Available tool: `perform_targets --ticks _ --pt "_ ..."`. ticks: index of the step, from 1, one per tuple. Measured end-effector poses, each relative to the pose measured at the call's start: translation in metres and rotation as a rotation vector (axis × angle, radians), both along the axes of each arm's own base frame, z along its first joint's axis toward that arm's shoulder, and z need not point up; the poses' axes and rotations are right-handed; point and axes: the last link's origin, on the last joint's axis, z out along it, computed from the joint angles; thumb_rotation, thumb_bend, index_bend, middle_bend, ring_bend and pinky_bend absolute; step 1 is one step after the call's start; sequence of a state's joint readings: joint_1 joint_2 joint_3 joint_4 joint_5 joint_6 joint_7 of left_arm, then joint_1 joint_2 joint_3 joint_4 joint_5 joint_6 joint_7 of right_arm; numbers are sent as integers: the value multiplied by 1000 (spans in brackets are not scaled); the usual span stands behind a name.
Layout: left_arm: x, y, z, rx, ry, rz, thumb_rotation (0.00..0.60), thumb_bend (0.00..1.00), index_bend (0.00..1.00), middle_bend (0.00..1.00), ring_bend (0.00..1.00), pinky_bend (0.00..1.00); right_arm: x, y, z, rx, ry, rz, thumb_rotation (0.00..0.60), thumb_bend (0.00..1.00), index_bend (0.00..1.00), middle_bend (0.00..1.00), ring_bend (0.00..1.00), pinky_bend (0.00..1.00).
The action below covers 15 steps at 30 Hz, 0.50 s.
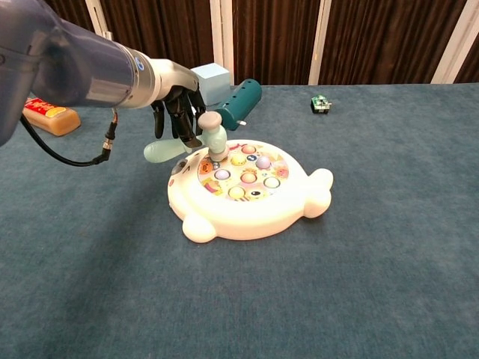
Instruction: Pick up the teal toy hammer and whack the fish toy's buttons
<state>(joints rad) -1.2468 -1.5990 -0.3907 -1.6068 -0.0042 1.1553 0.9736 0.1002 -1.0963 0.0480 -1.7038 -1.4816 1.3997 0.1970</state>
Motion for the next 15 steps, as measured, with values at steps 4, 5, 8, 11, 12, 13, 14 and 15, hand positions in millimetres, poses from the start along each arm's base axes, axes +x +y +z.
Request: perform_targets --ticks 4,5,8,11,12,13,14,15 --pt "-5 0 -4 -3 15 8 600 618 658 537 413 514 0 0 0 -2 -1 0 600 240 0 0 0 0" --pt "-6 0 -4 -3 16 10 600 618 658 537 413 514 0 0 1 -2 -1 0 600 240 0 0 0 0" --pt "-7 1 -5 -3 18 11 600 618 658 537 413 514 0 0 1 -3 -1 -1 600 241 0 0 0 0" --pt "-6 1 -3 1 12 5 600 618 658 538 413 514 0 0 1 -4 0 0 600 241 0 0 0 0" --pt "-4 1 -2 4 5 1 600 618 658 538 413 514 0 0 1 -4 0 1 600 241 0 0 0 0" --pt "-3 1 -1 6 0 -1 600 618 658 538 413 514 0 0 1 -4 0 1 600 241 0 0 0 0" --pt "-2 1 0 8 -5 -3 600 618 658 538 413 514 0 0 1 -5 0 1 600 241 0 0 0 0" --pt "0 0 2 10 -11 -7 600 618 658 538 413 514 0 0 1 -5 0 1 600 241 0 0 0 0"
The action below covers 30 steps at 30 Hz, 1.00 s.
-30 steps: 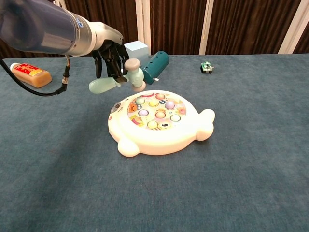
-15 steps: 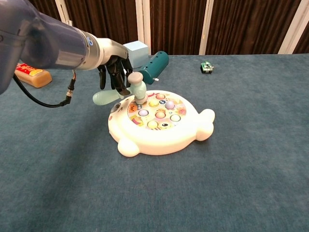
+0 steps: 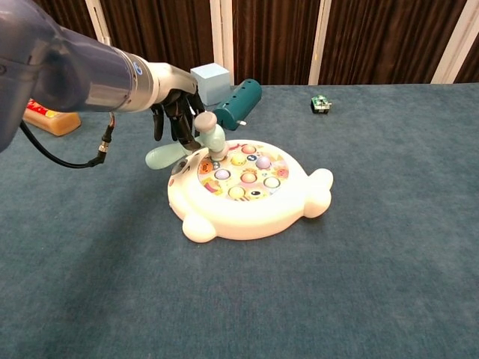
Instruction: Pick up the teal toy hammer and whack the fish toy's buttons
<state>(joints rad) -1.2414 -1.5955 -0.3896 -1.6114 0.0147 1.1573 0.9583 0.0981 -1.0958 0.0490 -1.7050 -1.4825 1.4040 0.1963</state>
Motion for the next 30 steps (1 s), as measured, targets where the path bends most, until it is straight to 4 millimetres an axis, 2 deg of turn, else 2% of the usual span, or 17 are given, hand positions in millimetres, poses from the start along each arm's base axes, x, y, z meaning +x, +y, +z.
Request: perform_targets --ticks 12,22,30 --pt "24 -1 14 17 -41 -33 600 618 658 540 413 516 0 0 0 1 -5 1 600 241 0 0 0 0" --pt "42 -4 8 -5 -38 -48 600 620 658 544 420 521 0 -1 0 2 -15 -8 600 240 0 0 0 0" --pt "45 -8 4 -32 13 -27 600 620 656 540 420 521 0 0 1 3 -17 -7 600 240 0 0 0 0"
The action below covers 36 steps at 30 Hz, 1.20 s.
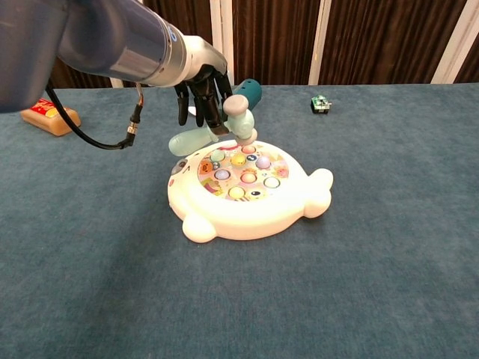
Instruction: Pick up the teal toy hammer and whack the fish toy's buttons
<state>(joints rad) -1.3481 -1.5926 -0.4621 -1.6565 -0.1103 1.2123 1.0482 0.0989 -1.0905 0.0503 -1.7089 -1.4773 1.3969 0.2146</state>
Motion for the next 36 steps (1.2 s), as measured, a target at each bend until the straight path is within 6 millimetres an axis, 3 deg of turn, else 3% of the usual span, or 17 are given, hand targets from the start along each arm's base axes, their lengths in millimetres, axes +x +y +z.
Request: perform_targets --ticks 13,36 --pt "2 -2 -5 -14 17 11 600 620 656 541 420 522 0 0 -1 2 0 0 600 241 0 0 0 0" --pt "25 -3 -26 -50 18 6 600 622 655 543 422 527 0 0 1 1 -6 -4 600 240 0 0 0 0"
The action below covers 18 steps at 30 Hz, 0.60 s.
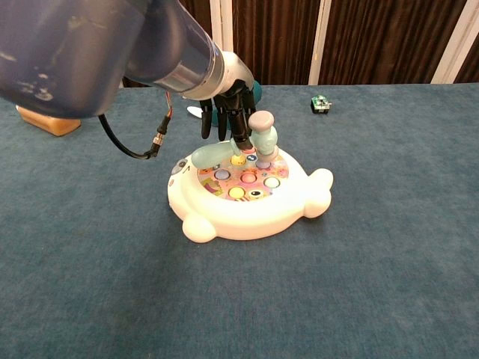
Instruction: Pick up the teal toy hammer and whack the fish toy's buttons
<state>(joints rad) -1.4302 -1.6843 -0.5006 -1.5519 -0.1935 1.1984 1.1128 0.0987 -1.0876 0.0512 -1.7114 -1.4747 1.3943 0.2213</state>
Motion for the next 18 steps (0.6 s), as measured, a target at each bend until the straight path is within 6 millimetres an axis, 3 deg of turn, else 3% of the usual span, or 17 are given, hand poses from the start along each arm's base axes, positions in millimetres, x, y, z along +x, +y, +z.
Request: perform_targets --ticks 18 --pt "-4 3 -10 -8 37 19 600 622 653 543 423 528 0 -1 1 -12 5 15 600 241 0 0 0 0"
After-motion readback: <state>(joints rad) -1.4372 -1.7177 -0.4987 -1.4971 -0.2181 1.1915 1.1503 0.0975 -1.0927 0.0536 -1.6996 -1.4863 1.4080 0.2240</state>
